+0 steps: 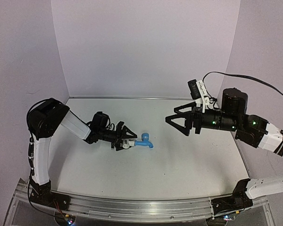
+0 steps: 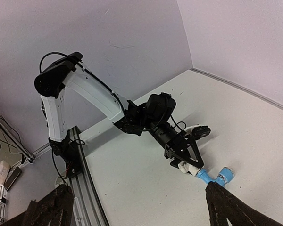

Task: Install the water faucets

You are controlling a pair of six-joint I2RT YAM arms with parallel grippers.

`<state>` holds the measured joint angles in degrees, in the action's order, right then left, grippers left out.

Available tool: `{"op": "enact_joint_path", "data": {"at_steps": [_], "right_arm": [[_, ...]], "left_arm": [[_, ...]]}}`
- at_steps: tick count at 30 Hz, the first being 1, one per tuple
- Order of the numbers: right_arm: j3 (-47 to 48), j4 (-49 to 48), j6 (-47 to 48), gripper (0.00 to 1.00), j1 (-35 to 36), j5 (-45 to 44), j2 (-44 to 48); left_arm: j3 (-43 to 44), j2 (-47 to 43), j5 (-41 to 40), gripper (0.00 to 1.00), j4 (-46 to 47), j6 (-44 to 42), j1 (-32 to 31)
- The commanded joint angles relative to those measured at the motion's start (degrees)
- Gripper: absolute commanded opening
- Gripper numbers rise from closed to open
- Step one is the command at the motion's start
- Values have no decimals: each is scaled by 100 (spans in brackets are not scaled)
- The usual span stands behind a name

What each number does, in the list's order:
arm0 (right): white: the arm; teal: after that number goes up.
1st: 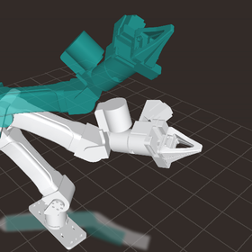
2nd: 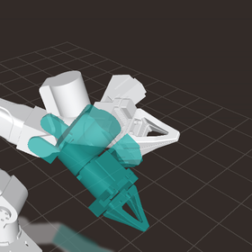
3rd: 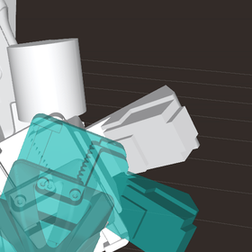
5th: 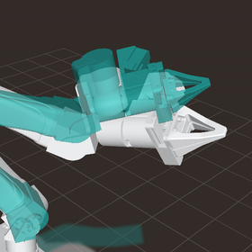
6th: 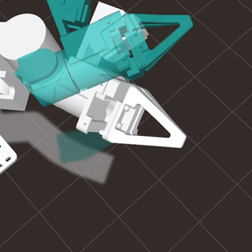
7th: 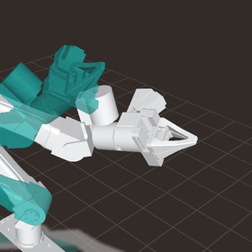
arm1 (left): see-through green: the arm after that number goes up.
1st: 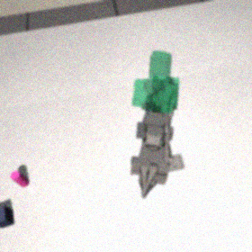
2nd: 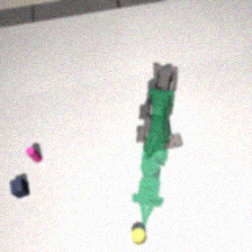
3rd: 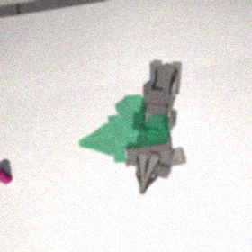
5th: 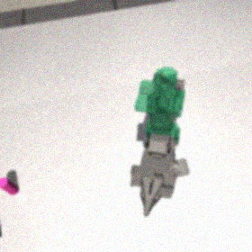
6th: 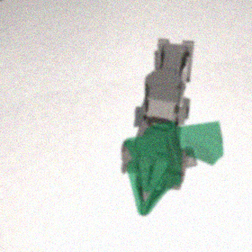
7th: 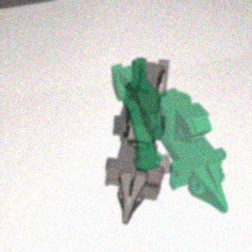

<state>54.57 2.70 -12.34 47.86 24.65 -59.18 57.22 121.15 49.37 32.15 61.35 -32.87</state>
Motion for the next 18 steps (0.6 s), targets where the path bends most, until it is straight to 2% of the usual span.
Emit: {"op": "enact_joint_path", "data": {"at_steps": [1,4,10,18], "right_arm": [[67,-78,-64,98,-18,-184,2],[130,125,-84,98,-21,-713,-6],[194,590,-81,98,-14,-1924,27],[162,747,87,98,-21,-2775,231]], "left_arm": [[-253,-557,-948,83,-1439,-878,259],[-78,-934,-1601,85,-2586,-1669,332],[468,-1733,-3519,88,-4793,-3030,334],[1164,-2960,-6145,92,-6741,-3739,334]]}}
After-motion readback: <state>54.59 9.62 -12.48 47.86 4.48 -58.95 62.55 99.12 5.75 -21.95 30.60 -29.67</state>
